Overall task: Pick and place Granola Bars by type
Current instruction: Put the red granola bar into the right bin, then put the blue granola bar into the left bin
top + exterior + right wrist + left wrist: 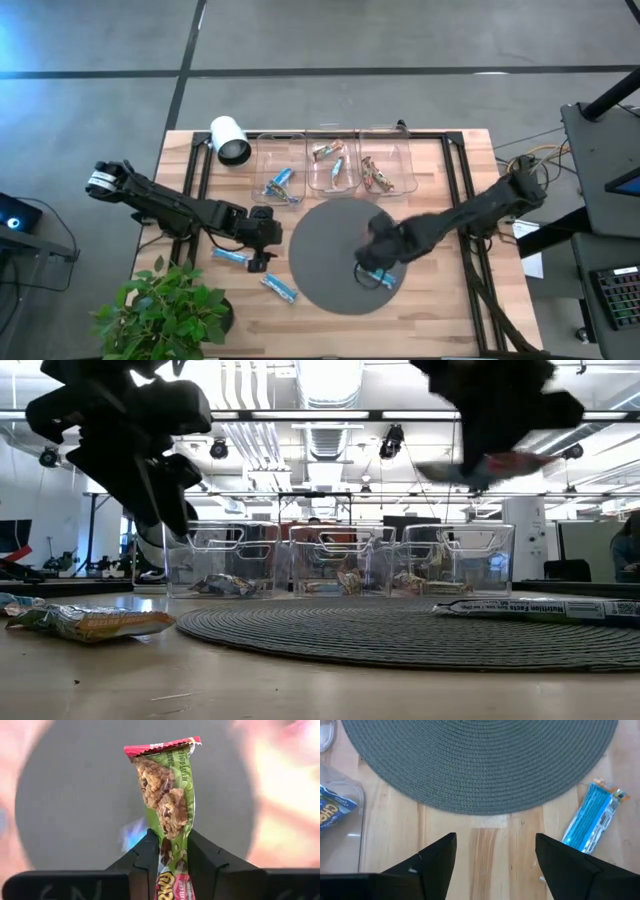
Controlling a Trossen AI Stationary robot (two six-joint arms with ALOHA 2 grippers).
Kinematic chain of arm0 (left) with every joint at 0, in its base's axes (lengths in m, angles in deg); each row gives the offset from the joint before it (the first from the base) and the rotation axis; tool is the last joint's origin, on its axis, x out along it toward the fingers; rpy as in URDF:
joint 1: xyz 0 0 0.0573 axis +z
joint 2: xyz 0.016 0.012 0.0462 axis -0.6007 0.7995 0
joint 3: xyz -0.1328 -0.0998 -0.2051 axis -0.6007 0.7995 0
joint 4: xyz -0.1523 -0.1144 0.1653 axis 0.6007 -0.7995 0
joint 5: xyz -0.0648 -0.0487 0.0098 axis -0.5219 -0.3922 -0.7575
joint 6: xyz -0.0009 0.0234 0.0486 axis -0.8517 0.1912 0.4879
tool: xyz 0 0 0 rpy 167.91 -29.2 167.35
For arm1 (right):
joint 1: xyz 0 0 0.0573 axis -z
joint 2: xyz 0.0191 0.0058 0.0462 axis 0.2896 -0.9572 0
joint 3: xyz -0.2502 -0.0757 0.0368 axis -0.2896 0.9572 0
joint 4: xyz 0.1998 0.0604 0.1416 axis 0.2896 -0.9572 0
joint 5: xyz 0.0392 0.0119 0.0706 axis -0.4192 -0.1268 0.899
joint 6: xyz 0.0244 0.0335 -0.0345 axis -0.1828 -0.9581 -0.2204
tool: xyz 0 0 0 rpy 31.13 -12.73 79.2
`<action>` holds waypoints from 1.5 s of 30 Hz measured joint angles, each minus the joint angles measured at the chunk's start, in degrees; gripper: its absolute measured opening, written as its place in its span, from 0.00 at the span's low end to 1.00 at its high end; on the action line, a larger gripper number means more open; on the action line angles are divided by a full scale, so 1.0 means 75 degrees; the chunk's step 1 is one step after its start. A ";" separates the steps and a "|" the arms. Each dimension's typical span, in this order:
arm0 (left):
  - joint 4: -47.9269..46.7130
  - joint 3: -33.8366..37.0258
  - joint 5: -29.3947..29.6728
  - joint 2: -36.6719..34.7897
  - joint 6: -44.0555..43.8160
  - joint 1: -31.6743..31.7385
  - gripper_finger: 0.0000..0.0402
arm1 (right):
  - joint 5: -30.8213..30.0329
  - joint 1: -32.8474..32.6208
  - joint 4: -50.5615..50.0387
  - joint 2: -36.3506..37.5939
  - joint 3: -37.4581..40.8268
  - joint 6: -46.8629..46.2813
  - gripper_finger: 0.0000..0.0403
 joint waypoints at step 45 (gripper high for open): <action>0.1431 -0.0143 0.1064 0.0070 -0.3105 0.0023 0.63 | 0.1351 0.0523 0.1942 0.0653 0.1144 0.5270 0.49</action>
